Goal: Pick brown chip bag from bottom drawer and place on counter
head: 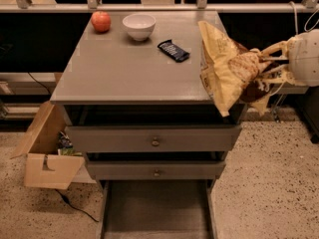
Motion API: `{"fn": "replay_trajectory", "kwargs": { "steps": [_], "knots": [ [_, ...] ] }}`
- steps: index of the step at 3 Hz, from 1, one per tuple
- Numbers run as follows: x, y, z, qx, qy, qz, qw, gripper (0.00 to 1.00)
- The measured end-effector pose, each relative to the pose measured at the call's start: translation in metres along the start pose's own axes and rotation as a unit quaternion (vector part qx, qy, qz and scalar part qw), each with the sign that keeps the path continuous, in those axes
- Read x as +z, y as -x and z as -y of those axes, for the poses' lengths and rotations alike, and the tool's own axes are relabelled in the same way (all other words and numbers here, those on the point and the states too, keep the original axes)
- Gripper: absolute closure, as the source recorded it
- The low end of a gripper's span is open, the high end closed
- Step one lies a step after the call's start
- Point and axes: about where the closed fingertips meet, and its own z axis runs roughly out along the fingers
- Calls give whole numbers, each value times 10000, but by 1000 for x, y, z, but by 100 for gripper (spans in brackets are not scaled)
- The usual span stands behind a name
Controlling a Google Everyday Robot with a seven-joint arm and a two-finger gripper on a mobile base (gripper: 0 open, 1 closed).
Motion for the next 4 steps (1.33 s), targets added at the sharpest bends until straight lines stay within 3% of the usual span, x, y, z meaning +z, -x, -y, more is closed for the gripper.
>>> {"fn": "replay_trajectory", "kwargs": {
  "steps": [2, 3, 4],
  "knots": [
    [81, 3, 54, 429, -530, -99, 9976, 100],
    [81, 3, 54, 429, -529, -99, 9976, 100],
    [102, 6, 67, 340, -440, -66, 9984, 100]
  ]
}}
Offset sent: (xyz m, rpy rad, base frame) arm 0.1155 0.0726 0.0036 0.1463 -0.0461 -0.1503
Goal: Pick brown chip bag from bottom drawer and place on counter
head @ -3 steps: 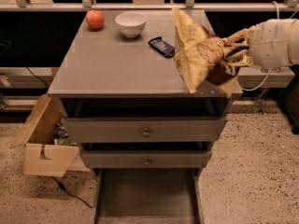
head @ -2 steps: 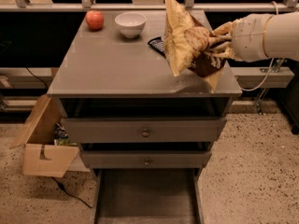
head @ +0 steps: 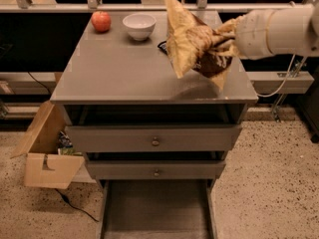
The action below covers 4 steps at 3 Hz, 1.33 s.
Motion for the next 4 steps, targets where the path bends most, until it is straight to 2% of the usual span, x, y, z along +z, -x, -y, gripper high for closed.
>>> {"fn": "replay_trajectory", "kwargs": {
  "steps": [1, 2, 3, 4],
  "knots": [
    [39, 6, 12, 16, 205, -13, 9998, 100],
    [83, 17, 13, 60, 630, -326, 9975, 100],
    [105, 24, 8, 166, 903, -518, 9944, 100],
    [126, 28, 0, 420, 1213, -686, 9894, 73]
  ]
}}
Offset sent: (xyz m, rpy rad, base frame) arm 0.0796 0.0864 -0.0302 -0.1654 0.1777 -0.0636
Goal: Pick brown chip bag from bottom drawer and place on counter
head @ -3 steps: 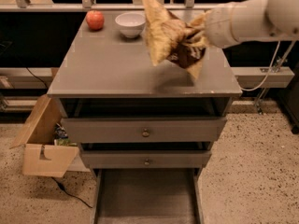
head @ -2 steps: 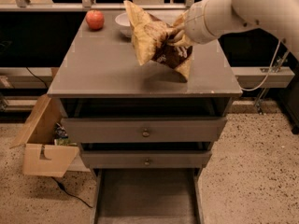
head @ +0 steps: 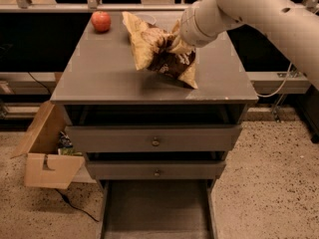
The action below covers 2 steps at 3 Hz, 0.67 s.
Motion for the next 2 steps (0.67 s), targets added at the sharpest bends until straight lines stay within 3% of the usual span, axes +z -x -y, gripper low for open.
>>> {"fn": "replay_trajectory", "kwargs": {
  "steps": [2],
  "knots": [
    [13, -10, 5, 189, 158, -306, 9992, 27]
  ]
}}
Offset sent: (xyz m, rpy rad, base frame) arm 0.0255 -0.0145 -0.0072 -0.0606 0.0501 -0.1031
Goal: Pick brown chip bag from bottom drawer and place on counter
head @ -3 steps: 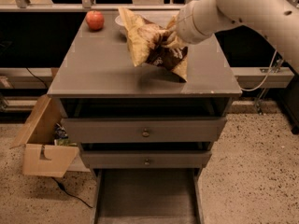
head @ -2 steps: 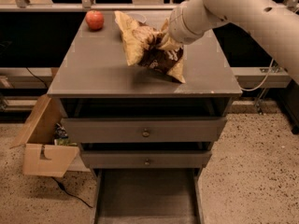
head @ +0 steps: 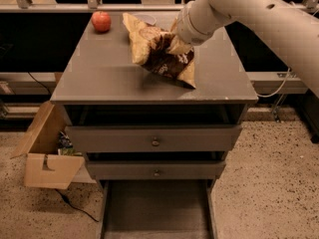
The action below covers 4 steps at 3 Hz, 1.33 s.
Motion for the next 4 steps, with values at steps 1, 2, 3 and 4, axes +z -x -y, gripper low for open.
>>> {"fn": "replay_trajectory", "kwargs": {
  "steps": [1, 2, 3, 4],
  "knots": [
    [-9, -14, 14, 136, -150, -86, 9998, 4],
    [-38, -42, 34, 438, -462, -173, 9978, 0],
    [-83, -91, 57, 992, -899, -202, 9908, 0],
    [-102, -118, 65, 1310, -1101, -158, 9851, 0]
  ]
}}
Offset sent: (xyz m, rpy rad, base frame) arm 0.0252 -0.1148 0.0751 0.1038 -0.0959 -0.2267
